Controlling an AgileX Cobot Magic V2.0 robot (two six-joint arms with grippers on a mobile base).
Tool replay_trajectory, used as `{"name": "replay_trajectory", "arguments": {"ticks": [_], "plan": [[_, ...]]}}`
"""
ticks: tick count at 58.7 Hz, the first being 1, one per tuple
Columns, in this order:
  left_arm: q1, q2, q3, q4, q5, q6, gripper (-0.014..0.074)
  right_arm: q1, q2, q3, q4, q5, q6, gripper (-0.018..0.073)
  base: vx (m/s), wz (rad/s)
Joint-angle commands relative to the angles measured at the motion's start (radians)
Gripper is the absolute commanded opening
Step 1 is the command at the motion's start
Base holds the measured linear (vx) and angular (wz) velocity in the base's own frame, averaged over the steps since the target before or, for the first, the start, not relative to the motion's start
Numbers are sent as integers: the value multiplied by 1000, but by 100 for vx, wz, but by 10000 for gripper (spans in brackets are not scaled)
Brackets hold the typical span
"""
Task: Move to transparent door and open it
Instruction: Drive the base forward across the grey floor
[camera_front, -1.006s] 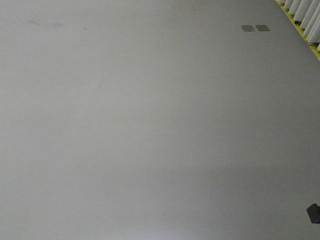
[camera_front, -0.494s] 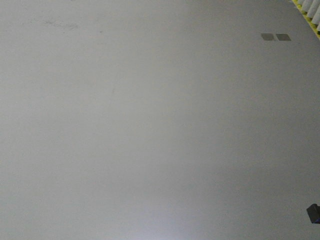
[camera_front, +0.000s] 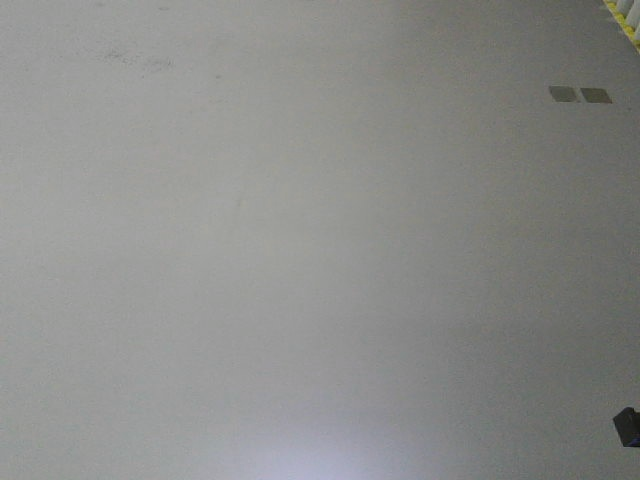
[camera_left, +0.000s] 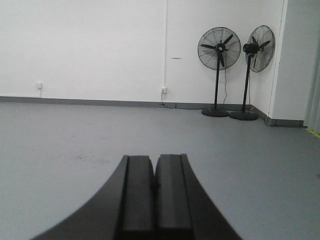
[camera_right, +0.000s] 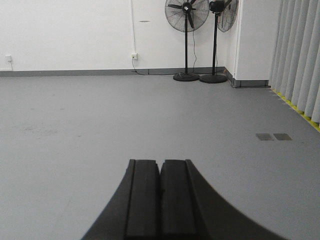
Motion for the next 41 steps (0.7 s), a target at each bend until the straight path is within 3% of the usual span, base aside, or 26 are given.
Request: {"name": "replay_trajectory", "arguments": {"ticks": [1,41], "plan": [[-6,-14,16,-3,-87,-9,-6,-5,-15,5,-3,-84,-6,-9,30,3],[-6,-14,16,-3,-87,-9,-6,-5,-15,5,-3,-84,-6,-9,35,3]]}}
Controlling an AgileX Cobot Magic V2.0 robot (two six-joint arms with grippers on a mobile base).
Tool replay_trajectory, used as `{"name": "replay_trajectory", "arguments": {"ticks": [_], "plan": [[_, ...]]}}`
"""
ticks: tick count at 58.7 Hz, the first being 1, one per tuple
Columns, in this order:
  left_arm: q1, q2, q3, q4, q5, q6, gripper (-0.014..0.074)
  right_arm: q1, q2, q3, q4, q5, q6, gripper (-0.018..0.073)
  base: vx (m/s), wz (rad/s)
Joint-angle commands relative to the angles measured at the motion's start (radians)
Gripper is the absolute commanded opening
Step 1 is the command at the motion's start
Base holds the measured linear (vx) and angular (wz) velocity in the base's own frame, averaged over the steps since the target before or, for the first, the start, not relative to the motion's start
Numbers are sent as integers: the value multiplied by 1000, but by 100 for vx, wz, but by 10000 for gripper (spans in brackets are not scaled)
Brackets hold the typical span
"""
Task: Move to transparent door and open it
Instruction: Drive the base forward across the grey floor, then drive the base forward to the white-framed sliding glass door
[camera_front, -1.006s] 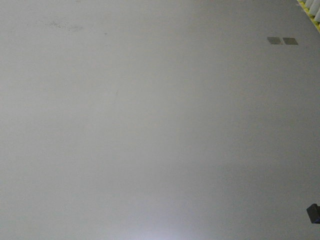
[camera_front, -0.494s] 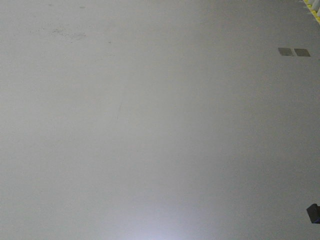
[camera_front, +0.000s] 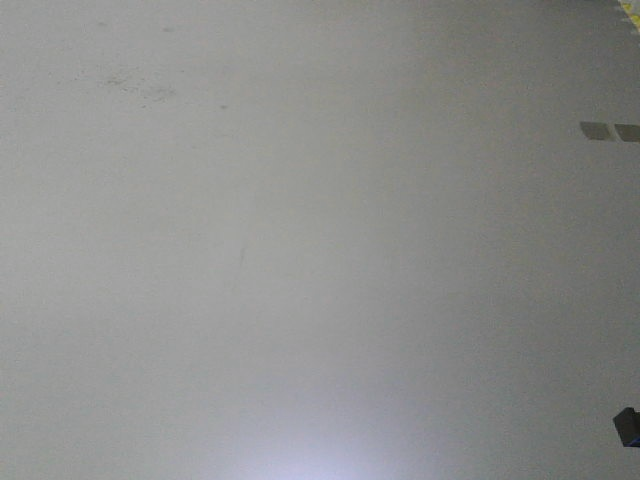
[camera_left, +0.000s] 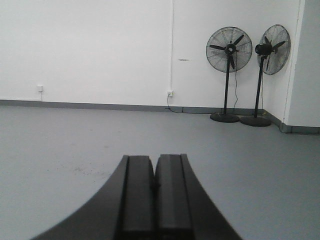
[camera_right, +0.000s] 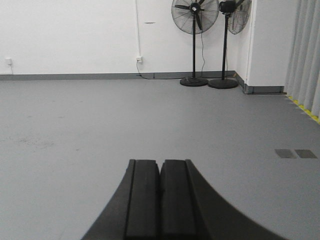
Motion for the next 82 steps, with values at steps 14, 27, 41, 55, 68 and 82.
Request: {"name": "replay_trajectory", "arguments": {"ticks": [14,27,41,55,68,82], "plan": [[-6,-14,16,-3,-87,-9,-6,-5,-15,5,-3,-85,-6,-9,38,19],[-6,-14,16,-3,-87,-9,-6,-5,-15,5,-3,-85,-6,-9,39,31],[-6,-14,16,-3,-87,-9,-6,-5,-15,5,-3,-85,-6,-9,42,38],[-6,-14,16,-3,-87,-9,-6,-5,-15,5,-3,-85,-6,-9,44,35],[-6,-14,16,-3,-87,-9,-6,-5,-15,5,-3,-85,-6,-9,46,32],[-6,-14,16,-3,-87,-9,-6,-5,-15,5,-3,-85,-6,-9,49,32]]}}
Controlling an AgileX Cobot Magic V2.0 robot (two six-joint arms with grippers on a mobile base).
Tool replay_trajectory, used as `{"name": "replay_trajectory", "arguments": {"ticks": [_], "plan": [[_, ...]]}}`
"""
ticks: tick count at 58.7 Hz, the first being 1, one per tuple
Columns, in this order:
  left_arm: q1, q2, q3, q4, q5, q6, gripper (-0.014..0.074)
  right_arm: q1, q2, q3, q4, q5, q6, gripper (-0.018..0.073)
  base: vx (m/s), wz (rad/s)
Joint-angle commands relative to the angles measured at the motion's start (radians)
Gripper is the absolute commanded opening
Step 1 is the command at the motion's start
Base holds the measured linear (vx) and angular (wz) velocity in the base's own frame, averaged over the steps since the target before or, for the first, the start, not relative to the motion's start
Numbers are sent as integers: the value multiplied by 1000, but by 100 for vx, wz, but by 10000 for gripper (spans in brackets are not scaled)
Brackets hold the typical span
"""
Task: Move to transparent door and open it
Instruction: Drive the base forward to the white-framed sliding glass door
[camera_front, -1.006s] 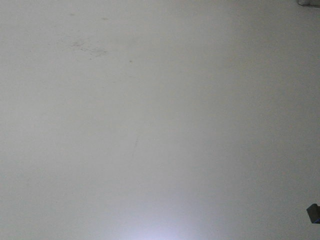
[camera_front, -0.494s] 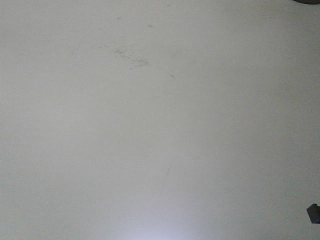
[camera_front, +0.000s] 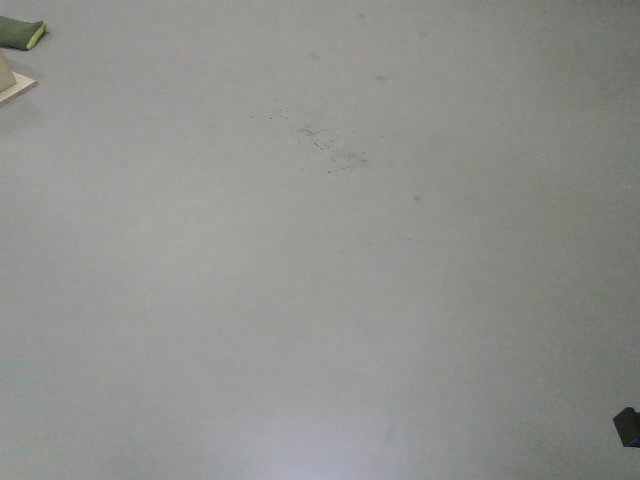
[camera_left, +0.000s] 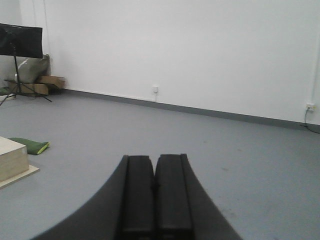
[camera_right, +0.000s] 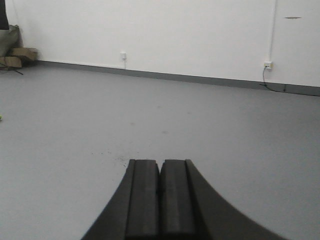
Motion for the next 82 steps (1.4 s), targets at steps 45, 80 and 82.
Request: {"name": "replay_trajectory", "arguments": {"ticks": [45,80,82], "plan": [[-6,-14,16,-3,-87,-9,-6,-5,-15,5,-3,-85,-6,-9,48,45],[-6,-14,16,-3,-87,-9,-6,-5,-15,5,-3,-85,-6,-9,48,52],[-6,-14,16,-3,-87,-9,-6,-5,-15,5,-3,-85,-6,-9,47,50]]}}
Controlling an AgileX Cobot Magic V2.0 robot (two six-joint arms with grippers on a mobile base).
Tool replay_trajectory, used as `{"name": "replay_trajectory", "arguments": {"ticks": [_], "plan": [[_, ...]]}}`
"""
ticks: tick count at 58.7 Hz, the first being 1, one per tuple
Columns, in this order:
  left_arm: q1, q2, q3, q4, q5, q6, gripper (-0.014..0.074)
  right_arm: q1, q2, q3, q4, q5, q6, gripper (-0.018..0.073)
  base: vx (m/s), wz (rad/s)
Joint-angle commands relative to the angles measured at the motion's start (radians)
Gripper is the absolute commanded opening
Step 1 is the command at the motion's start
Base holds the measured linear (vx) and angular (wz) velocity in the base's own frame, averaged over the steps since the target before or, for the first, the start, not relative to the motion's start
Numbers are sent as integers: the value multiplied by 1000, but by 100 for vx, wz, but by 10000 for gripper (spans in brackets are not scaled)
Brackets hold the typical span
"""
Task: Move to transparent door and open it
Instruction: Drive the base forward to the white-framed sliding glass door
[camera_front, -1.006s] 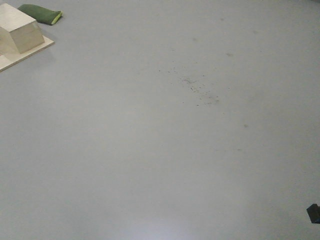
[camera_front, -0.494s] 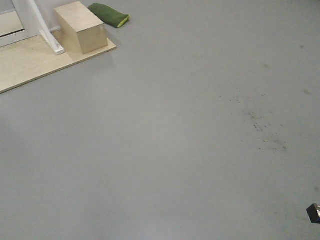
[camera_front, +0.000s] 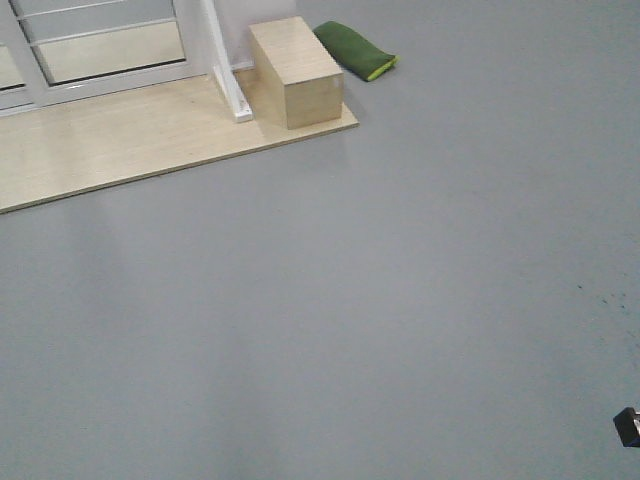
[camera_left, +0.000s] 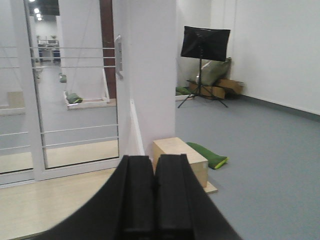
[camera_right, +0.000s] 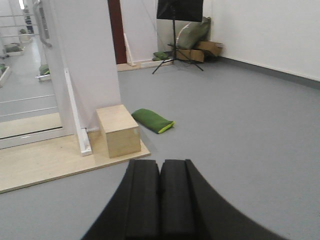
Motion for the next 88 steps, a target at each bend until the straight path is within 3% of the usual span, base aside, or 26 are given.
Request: {"name": "replay_trajectory", "arguments": {"ticks": [1,46,88], "plan": [[-6,-14,16,-3,-87,-9,-6,-5,-15,5,-3,-85,-6,-9,46,50],[-6,-14,16,-3,-87,-9,-6,-5,-15,5,-3,-85,-6,-9,45,41],[-6,-14,16,-3,-87,-9,-6,-5,-15,5,-3,-85,-6,-9,45,11]]}}
